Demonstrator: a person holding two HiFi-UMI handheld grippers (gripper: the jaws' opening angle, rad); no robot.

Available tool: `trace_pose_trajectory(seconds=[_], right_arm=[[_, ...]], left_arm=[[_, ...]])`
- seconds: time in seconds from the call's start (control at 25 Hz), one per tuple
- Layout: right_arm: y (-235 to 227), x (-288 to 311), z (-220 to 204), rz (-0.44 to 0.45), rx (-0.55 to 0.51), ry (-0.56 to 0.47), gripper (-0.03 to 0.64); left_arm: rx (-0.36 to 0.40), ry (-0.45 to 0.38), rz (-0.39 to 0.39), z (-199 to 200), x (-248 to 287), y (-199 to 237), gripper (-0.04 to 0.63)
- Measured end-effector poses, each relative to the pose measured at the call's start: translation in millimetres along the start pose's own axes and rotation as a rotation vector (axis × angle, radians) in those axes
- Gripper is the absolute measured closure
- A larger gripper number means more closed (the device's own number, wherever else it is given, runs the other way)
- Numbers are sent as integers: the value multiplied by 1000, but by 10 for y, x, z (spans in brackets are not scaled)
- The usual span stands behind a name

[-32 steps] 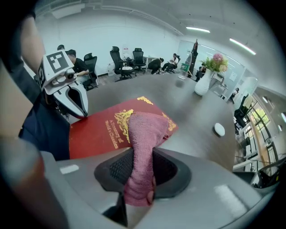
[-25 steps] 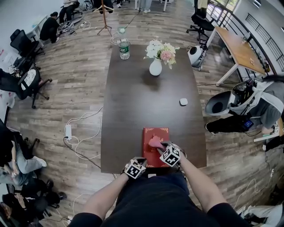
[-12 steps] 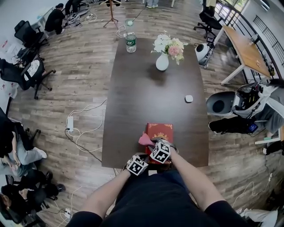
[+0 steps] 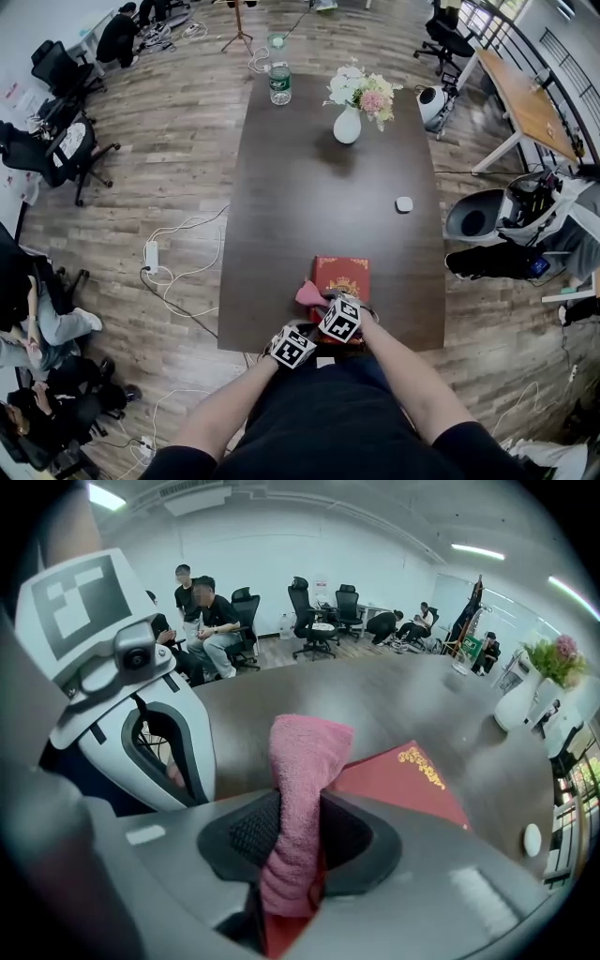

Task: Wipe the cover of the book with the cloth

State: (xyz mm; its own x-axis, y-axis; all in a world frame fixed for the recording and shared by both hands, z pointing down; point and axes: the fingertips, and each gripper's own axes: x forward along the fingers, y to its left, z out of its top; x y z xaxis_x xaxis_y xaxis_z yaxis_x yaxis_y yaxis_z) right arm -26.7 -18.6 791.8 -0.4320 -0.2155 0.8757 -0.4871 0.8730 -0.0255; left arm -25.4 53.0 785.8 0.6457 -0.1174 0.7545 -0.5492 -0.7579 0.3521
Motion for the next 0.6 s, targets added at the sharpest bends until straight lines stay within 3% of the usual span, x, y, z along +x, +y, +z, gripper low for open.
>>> trace_pose_trajectory(seconds=[0.6], right_arm=[[-59,-88,-171,-14,27,5,500]], left_arm=[[8,3,-15,-11,-16,-24,600]])
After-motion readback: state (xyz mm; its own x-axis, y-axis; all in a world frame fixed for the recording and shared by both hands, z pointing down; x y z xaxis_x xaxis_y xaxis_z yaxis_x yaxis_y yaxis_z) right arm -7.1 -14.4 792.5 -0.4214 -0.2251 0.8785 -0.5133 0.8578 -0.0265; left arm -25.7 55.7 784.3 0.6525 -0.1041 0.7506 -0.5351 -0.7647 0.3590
